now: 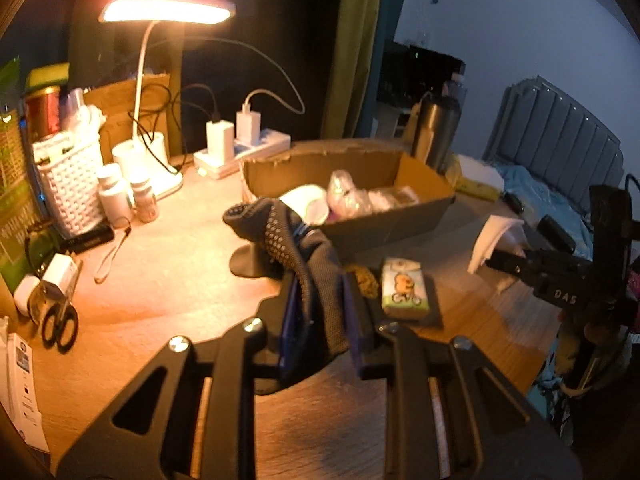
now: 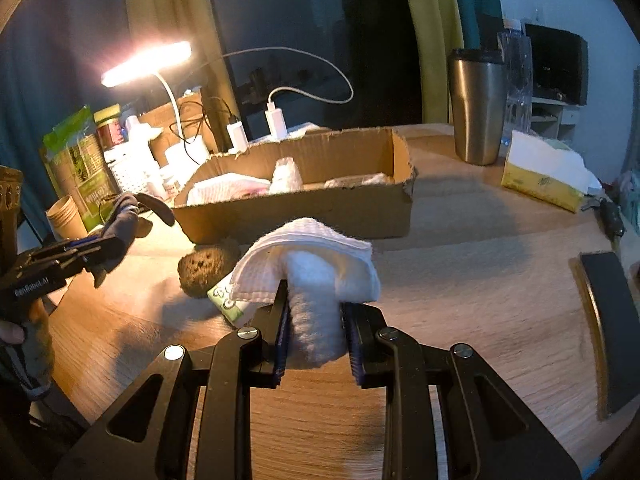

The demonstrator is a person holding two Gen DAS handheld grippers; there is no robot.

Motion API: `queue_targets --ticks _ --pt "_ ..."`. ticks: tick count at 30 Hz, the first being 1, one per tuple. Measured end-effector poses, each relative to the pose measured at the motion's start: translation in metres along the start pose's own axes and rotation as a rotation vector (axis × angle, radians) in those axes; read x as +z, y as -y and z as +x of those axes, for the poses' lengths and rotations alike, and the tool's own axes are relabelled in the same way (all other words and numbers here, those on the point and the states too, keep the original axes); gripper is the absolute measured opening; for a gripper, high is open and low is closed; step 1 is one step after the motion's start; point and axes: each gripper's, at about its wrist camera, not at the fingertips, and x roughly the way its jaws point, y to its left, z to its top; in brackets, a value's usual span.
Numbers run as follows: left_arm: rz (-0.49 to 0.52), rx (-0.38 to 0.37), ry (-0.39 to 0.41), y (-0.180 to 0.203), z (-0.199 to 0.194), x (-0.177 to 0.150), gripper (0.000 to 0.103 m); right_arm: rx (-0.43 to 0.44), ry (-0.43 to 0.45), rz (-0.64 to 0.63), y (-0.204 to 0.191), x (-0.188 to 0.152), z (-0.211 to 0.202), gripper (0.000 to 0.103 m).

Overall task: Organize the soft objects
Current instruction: 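Lift and carry the socks and waffle cloth with both tools over the box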

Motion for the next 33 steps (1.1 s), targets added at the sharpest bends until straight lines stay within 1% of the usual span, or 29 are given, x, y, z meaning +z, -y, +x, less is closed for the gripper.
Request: queue_targets --ticks 11,16,20,23,33 --pt "0.011 -0.034 0.071 0.017 -0.019 0.021 0.023 -0.010 0.047 -0.016 0.004 0.017 -0.019 0.026" --pt "0.019 -0.057 0.087 0.028 -0.020 0.032 0.023 -0.013 0.076 -0.020 0.008 0.025 -0.030 0.026" --pt "0.048 -0.077 0.103 0.043 -0.019 0.044 0.023 -0.017 0.096 -0.017 0.014 0.032 -0.037 0.026" --pt "0.073 -0.085 0.118 0.055 -0.015 0.054 0.023 -0.024 0.100 -0.025 0.016 0.036 -0.039 0.026" --pt "0.093 -0.105 0.107 0.082 0.019 0.080 0.023 -0.028 0.124 -0.027 0.034 0.054 -0.041 0.026"
